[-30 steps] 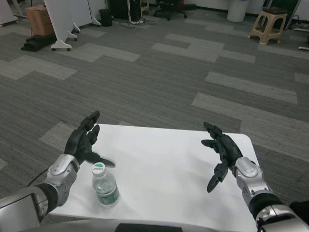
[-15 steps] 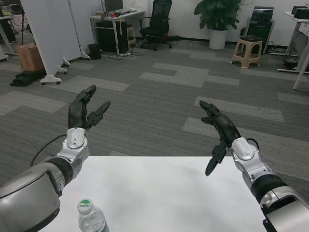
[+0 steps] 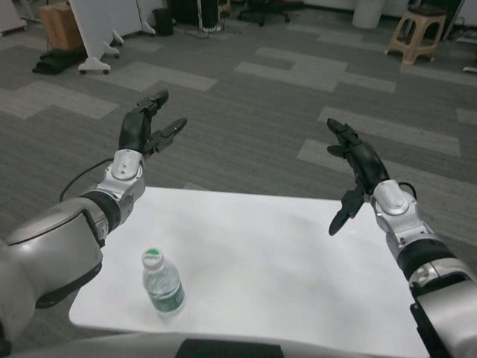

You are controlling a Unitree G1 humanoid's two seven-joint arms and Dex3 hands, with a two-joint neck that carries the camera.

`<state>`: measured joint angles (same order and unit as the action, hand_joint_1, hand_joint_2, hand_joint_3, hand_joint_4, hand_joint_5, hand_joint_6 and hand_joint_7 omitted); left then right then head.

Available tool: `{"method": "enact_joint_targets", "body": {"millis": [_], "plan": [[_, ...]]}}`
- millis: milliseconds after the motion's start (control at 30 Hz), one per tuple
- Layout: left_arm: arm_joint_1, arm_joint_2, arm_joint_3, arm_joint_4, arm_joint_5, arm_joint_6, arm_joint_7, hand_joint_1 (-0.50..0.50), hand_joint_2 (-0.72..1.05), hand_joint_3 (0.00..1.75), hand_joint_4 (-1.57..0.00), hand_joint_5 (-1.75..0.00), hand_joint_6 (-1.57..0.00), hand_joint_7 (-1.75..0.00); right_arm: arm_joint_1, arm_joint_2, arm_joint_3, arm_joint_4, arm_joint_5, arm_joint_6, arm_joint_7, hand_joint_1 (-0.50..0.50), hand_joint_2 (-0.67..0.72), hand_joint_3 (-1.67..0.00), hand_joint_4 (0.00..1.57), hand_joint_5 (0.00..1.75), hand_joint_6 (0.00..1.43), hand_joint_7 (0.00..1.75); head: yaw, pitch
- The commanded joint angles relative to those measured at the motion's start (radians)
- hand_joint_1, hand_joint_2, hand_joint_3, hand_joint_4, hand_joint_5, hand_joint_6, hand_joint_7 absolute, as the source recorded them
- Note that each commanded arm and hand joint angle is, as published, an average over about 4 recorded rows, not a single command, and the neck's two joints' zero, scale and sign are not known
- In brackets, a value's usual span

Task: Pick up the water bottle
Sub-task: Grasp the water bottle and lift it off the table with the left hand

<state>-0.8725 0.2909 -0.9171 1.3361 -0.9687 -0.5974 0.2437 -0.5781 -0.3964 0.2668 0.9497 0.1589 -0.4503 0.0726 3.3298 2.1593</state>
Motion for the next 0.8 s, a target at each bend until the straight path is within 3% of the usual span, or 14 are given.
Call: {"method": "enact_joint_targets", "body": {"millis": [33,233,433,667,800], "plan": [[0.056,0.033,0.010,-0.028,-0.005,0.011,-0.049,0.50,1.05,0.09,-0.07,0.00,-0.35,0.00,0.030,-0.009,0.000,0.003,0.007,0.005,0.013,-0.33,0.60,-0.16,0.00,0.87,0.00,0.07,0.025,-0.070],[0.145,0.053,0.058,-0.064,-0.007,0.010,-0.116,0.50,1.05,0.09,-0.11,0.00,-0.30,0.00,0.080,0.002,-0.019,0.004,0.007,0.005,0.030,-0.33,0.60,-0.16,0.00,0.87,0.00,0.09,0.057,-0.123],[0.220,0.069,0.085,-0.114,-0.007,0.011,-0.164,0.50,1.05,0.09,-0.10,0.00,-0.33,0.00,0.099,0.009,-0.029,0.004,0.007,0.005,0.036,-0.33,0.60,-0.16,0.00,0.87,0.00,0.07,0.080,-0.126],[0.313,0.103,0.142,-0.126,-0.041,0.044,-0.281,0.50,1.05,0.09,-0.07,0.00,-0.43,0.00,0.103,0.015,-0.028,0.010,0.007,0.005,0.040,-0.33,0.60,-0.16,0.00,0.85,0.00,0.07,0.124,-0.057],[0.380,0.118,0.219,-0.125,-0.050,0.082,-0.332,0.50,1.05,0.09,-0.13,0.00,-0.42,0.00,0.103,0.019,-0.024,0.024,0.007,0.005,0.050,-0.32,0.60,-0.16,0.00,0.87,0.00,0.07,0.160,-0.014]]}}
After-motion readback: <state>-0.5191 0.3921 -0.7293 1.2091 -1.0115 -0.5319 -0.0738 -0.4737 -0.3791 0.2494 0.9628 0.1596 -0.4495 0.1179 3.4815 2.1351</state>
